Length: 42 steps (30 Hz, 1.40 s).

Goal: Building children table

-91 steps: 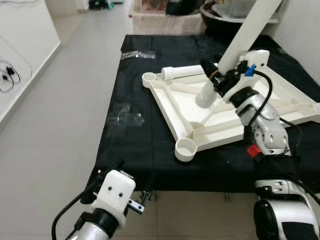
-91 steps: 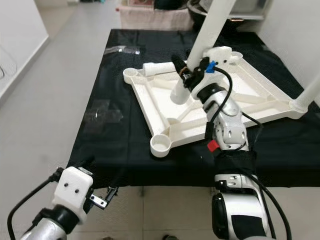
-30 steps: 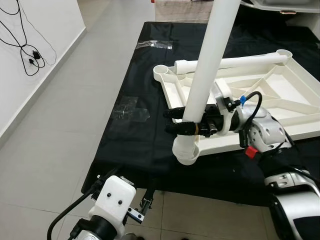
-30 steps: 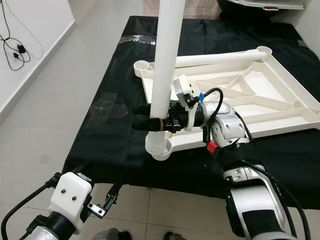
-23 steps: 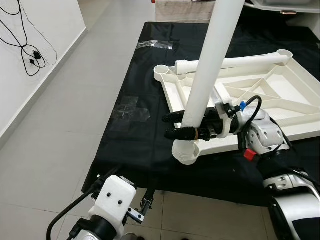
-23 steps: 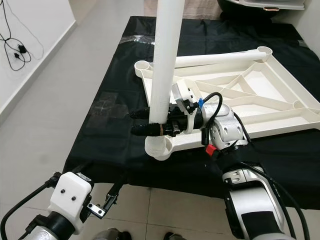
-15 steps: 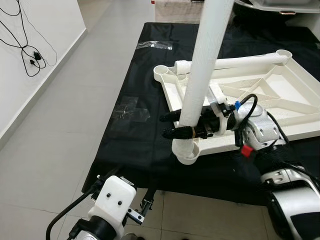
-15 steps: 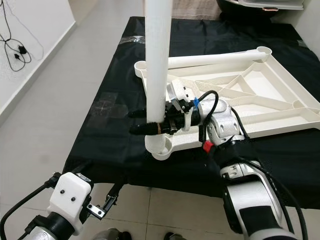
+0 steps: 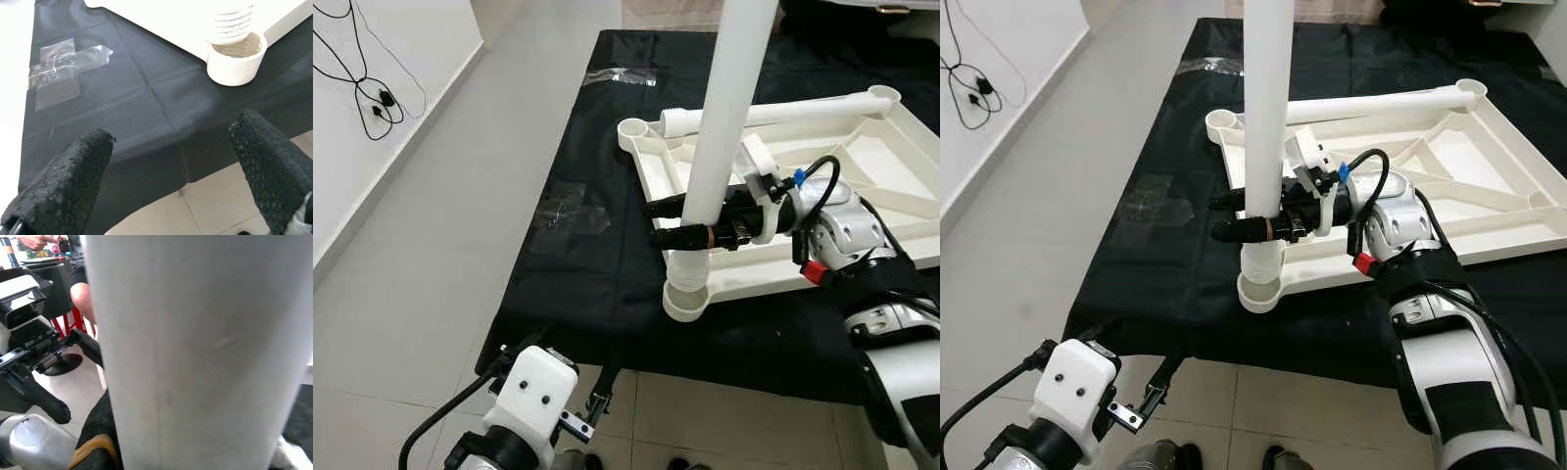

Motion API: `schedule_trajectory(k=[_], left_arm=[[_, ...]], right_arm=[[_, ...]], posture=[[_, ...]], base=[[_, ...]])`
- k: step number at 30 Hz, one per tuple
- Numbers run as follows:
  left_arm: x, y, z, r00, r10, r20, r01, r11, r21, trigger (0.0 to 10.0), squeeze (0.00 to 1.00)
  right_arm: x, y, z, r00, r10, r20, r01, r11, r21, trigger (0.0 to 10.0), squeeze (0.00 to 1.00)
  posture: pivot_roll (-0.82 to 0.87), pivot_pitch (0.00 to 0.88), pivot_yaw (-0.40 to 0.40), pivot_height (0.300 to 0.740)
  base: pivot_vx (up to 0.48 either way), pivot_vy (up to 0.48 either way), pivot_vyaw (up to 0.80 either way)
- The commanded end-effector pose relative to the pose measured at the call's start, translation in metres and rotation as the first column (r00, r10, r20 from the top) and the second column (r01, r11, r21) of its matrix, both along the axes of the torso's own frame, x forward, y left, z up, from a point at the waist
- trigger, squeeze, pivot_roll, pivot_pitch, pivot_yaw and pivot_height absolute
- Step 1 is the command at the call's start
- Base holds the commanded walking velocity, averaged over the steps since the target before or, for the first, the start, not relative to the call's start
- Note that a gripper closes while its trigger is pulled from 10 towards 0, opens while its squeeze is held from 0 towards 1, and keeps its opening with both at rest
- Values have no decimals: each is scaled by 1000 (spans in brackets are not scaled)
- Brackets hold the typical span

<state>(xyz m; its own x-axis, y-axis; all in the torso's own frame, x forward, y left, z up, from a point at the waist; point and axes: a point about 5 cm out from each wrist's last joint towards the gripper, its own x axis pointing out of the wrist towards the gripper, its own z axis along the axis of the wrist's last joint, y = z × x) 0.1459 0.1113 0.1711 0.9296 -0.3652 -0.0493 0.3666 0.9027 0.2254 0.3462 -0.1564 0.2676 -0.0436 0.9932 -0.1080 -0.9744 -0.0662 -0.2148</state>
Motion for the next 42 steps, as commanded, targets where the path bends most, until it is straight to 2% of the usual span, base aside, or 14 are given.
schedule_trajectory(k=[1, 10, 18, 27, 36, 42], left_arm=[[-2, 4, -3, 1000, 2, -27, -2, 1000, 24, 10000, 0], [-1, 5, -4, 1000, 1, -28, 0, 999, 36, 10000, 0], [1, 7, -4, 1000, 4, -27, -3, 999, 43, 10000, 0], [2, 7, -3, 1000, -1, -22, 2, 999, 43, 10000, 0], [1, 8, -3, 1000, -1, -23, 2, 999, 45, 10000, 0], [1, 6, -2, 1000, -5, -23, 6, 999, 41, 10000, 0]], right_arm=[[-4, -1, -5, 999, 40, -24, -40, 999, -13, 10000, 0], [-11, -6, 0, 998, 63, -23, -62, 997, 37, 10000, 0], [-18, -6, 1, 995, 101, -18, -101, 994, 41, 10000, 0], [-26, -3, -11, 990, 135, -52, -134, 991, 19, 10000, 0], [-22, 4, -15, 989, 140, -39, -139, 990, 31, 10000, 0], [-13, 12, -12, 992, 126, -14, -125, 991, 38, 10000, 0]], posture=[[223, 255, 24, 740], [226, 246, 33, 740], [229, 241, 35, 740], [231, 238, 39, 740], [236, 237, 36, 740], [239, 234, 31, 740]], base=[[0, 0, 0], [0, 0, 0], [0, 0, 0], [0, 0, 0], [0, 0, 0], [0, 0, 0]])
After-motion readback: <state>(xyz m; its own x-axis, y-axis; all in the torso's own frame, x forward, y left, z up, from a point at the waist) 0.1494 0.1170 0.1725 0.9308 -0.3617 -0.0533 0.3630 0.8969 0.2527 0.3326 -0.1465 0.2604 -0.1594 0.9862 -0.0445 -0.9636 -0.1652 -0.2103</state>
